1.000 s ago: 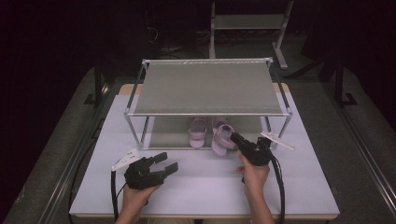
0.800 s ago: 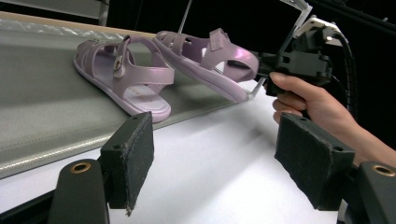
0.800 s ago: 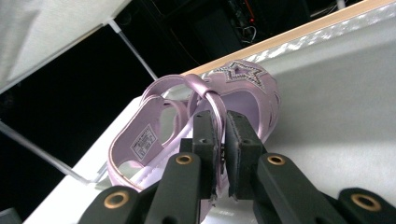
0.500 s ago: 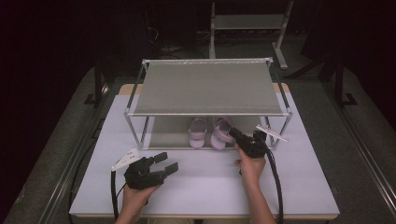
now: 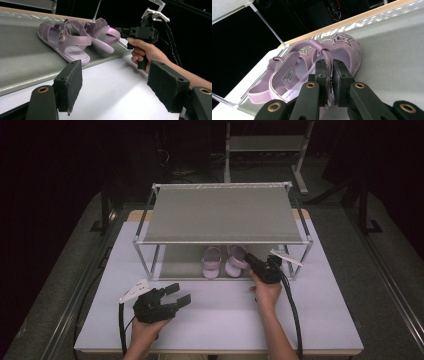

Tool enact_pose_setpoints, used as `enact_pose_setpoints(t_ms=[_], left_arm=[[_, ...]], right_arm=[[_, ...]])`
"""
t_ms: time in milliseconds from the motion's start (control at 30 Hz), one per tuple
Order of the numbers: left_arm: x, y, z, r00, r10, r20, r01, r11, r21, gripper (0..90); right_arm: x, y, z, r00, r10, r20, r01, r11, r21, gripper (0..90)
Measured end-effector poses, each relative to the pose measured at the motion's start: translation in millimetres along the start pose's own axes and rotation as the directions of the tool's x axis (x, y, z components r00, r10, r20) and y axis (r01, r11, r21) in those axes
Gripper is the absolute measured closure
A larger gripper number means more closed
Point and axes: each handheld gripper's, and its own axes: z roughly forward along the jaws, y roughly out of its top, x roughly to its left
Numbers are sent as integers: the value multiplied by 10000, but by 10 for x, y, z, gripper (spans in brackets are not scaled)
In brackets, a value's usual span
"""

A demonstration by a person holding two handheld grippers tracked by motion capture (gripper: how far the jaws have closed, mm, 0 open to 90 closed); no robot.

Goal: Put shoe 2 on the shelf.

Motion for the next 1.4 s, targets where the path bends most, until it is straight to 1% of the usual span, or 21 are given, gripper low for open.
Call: enact_pose_setpoints(t_ms=[100, 167, 200, 233, 267, 367, 433, 500, 567, 667, 900, 1000, 1200, 1333, 1400], left_arm=[[2, 1, 3, 10000, 3, 18, -3, 10000, 10, 277], [3, 0, 4, 10000, -8, 20, 8, 10000, 18, 277], [3, 0, 5, 10000, -10, 22, 10, 10000, 18, 277], [3, 1, 4, 10000, -11, 27, 11, 10000, 13, 277], [3, 3, 3, 10000, -7, 37, 7, 10000, 0, 277], [3, 5, -5, 10000, 0, 50, 0, 10000, -2, 277], [4, 5, -6, 10000, -9, 60, 9, 10000, 0, 277], [0, 6, -5, 10000, -4, 91, 4, 10000, 6, 277], [-5, 8, -4, 9999, 2, 104, -2, 10000, -4, 277], [-5, 9, -5, 9999, -11, 114, 11, 10000, -15, 277], [-4, 5, 2, 9999, -30, 146, 29, 10000, 19, 277], [-7, 4, 4, 9999, -30, 155, 29, 10000, 36, 277], [-8, 6, -1, 9998, -24, 180, 23, 10000, 5, 277], [-10, 5, -2, 9998, -24, 191, 23, 10000, 16, 277], [-10, 5, -3, 9998, -14, 188, 14, 10000, 22, 277]], right_arm=[[-4, 8, 17, 10000, -57, -14, 57, 10000, -12, 827], [13, 25, 27, 9999, -124, 4, 124, 9999, 81, 826], [26, 35, 40, 9998, -191, -5, 191, 9997, 145, 826], [23, 40, 54, 9993, -367, 58, 366, 9992, 179, 826], [22, 39, 66, 9994, -343, 19, 343, 9992, 213, 826], [23, 25, 89, 9987, -511, -3, 511, 9984, 222, 826], [34, 14, 89, 9985, -543, 72, 541, 9982, 240, 825], [39, 0, 95, 9974, -715, 119, 711, 9970, 294, 823], [55, -17, 98, 9978, -654, 119, 649, 9970, 419, 820], [65, -37, 112, 9964, -838, 112, 832, 9956, 433, 816], [55, -36, 112, 9983, -578, -58, 580, 9975, 407, 789], [46, -41, 111, 9996, -250, -99, 254, 9988, 420, 770], [25, -48, 103, 9997, 74, -252, -66, 9995, 323, 739], [15, -54, 99, 9997, 24, -252, -16, 9994, 346, 730], [4, -55, 92, 9994, 140, -329, -128, 9993, 347, 725]])
